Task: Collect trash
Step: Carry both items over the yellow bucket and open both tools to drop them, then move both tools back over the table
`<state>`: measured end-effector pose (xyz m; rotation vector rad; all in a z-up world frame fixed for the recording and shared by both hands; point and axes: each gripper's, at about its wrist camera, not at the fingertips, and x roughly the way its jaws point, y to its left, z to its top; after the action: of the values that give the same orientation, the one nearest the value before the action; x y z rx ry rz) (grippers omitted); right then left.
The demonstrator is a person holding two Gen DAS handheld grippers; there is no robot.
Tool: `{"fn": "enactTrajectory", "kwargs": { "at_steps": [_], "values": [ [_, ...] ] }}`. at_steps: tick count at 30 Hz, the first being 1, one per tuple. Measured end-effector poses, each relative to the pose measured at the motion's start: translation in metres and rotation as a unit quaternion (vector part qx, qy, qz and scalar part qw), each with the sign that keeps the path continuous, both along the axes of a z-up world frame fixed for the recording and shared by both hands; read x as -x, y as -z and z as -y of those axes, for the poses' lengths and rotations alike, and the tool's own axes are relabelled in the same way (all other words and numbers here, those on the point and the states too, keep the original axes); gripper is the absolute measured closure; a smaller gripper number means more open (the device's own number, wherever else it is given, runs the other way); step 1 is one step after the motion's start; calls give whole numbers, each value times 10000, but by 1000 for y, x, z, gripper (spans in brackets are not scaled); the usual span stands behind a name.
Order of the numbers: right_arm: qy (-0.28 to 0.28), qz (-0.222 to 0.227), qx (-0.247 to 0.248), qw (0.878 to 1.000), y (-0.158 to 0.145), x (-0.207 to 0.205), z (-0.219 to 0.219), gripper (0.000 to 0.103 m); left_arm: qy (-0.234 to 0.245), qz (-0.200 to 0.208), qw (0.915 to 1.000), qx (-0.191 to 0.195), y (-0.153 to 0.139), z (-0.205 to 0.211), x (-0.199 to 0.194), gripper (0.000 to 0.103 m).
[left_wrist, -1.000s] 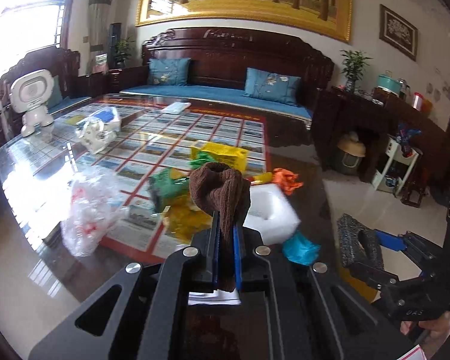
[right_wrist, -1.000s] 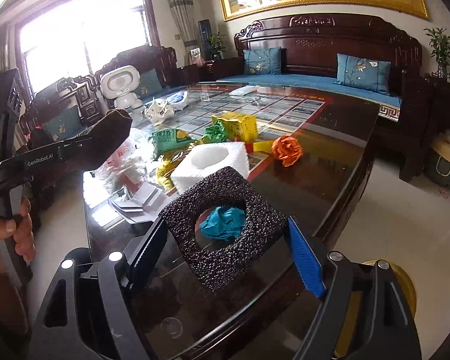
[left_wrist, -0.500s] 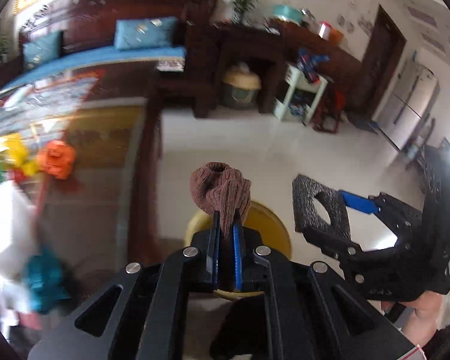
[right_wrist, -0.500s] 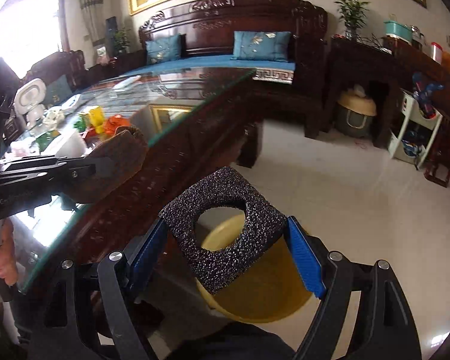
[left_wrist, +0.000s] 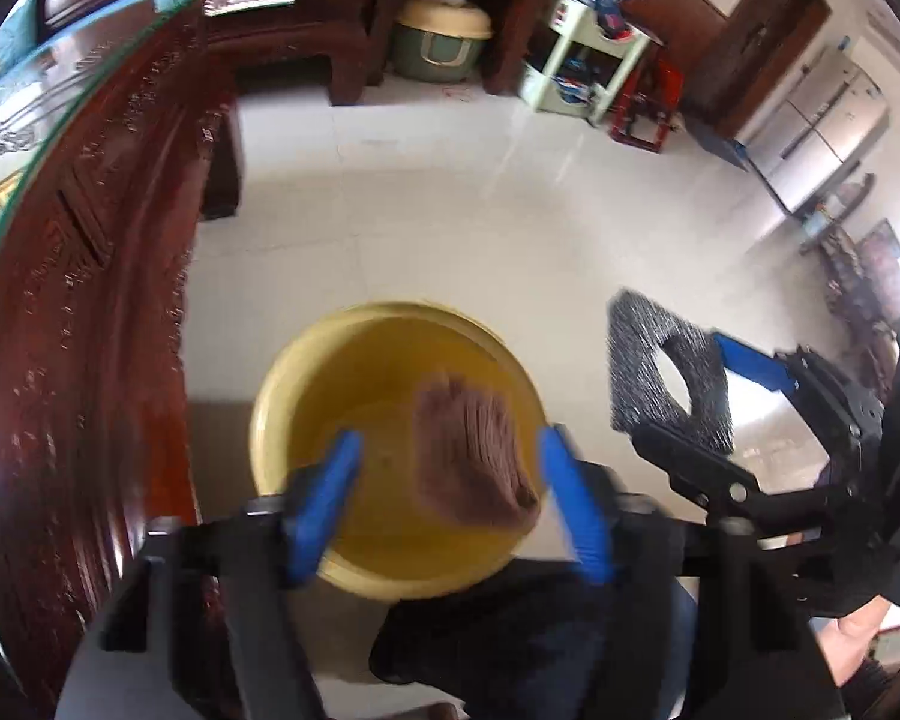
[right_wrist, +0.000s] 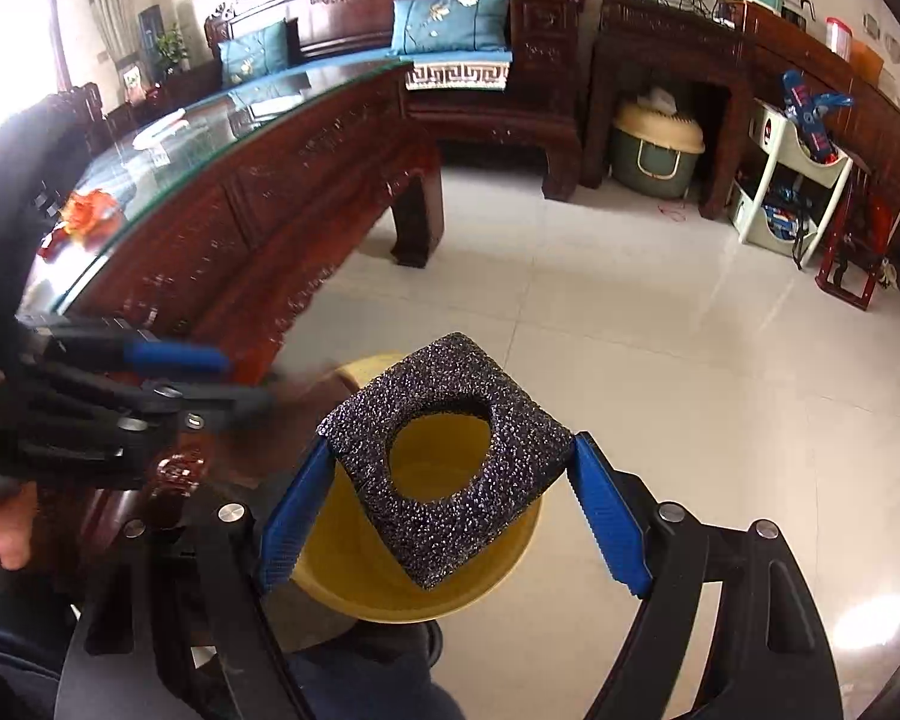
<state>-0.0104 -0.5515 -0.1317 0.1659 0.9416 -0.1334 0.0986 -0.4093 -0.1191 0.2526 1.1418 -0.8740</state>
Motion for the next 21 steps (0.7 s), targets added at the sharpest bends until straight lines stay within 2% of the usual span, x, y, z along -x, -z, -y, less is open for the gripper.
{"fn": "enactTrajectory", "kwargs": {
  "at_steps": [6, 9, 11, 12, 13, 21],
  "values": [
    [-122, -241, -159, 9995, 23, -17, 2, 26, -258, -120, 9995, -131, 4, -10, -15, 33],
    [-272, -340, -205, 9988, 30, -26, -6, 26, -407, -56, 9991, -124, 0, -18, -22, 29],
    [-420, -391, -212, 9981, 32, -33, -14, 22, -491, 59, 9987, -130, -1, -23, -26, 27],
    [-494, -428, -173, 9977, 32, -36, -17, 13, -528, 119, 9985, -115, -4, -27, -27, 26],
    [-509, -447, -67, 9977, 31, -39, -21, 10, -563, 184, 9982, -88, -8, -30, -27, 25],
    [-535, -244, 281, 9979, 8, -42, -45, 9, -715, 561, 9957, 193, -36, -56, -24, 18]
  ]
}}
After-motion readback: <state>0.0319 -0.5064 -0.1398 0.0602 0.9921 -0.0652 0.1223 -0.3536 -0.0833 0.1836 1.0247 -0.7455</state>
